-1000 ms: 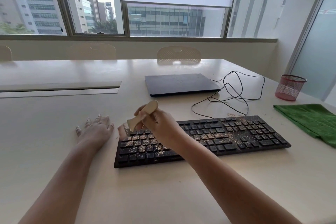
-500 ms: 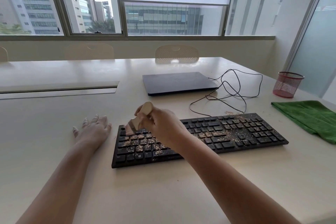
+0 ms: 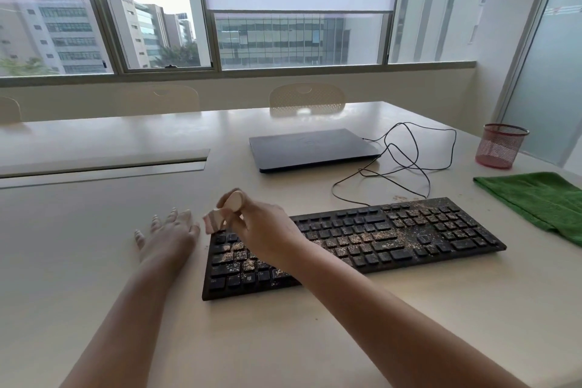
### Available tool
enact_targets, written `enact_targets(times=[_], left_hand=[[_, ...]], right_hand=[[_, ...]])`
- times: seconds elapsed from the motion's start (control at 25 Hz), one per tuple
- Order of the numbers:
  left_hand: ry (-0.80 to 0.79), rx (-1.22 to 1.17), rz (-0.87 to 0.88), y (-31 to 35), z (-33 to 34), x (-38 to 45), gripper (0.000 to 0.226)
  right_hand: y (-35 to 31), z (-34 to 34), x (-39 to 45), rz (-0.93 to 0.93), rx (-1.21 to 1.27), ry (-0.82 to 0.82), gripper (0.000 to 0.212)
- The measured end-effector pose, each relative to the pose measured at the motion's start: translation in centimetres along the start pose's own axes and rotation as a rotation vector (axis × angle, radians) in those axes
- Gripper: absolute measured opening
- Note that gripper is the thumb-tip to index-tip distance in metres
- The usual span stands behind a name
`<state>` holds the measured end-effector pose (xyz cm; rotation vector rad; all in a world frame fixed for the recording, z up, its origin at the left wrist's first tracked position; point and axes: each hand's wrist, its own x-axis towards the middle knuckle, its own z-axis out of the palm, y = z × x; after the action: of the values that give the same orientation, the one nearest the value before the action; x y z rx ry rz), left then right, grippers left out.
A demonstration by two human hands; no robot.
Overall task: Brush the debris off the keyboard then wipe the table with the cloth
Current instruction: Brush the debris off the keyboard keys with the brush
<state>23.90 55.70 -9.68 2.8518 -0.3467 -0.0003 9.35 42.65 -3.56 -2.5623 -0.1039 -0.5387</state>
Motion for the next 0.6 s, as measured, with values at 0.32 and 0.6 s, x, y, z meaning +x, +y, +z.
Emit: enact_targets(times=[0.32,0.6], left_hand=[[-0.004,0.014,0.007,-0.2,-0.4,0.0,0.051],[-0.014,0.026,0.009,-0.2,-0.5,0.2,0.052]], right_hand=[[-1.3,-2.3,3.8,0.207,0.088,0.019,0.027],[-0.4,-4.2,3.9,0.275,-0.109,-0.104,0.025]])
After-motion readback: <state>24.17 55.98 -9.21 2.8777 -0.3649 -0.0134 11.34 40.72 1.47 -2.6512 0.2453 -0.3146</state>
